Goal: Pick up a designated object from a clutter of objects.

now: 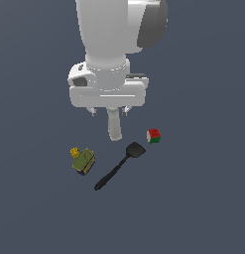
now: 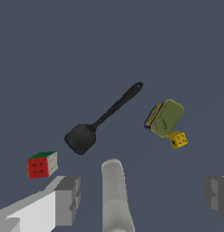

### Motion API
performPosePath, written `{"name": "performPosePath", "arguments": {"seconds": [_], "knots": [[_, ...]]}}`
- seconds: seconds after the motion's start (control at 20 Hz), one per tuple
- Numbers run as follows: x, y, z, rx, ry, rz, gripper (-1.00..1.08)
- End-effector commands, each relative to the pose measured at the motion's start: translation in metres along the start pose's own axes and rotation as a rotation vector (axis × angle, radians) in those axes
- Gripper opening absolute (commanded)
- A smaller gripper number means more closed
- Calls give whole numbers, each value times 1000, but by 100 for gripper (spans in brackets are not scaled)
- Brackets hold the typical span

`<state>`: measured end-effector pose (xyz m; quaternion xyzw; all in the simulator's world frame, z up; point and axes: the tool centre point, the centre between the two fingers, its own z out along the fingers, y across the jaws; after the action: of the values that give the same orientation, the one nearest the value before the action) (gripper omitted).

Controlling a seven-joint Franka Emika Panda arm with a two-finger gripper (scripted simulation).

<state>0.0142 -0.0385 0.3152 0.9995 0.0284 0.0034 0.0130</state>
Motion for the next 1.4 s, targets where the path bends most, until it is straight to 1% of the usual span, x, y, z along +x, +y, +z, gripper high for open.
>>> {"name": "performPosePath", "arguments": {"seconds": [0.0,0.2,0.6,1.0,1.35], "knots": [[3,11,13,0,-2,-21,100],[8,35,41,0,-4,-66,100],[9,93,111,5,-7,-178,100],[-5,147,182,15,-7,-288,100],[-21,177,225,23,-3,-356,100]]}}
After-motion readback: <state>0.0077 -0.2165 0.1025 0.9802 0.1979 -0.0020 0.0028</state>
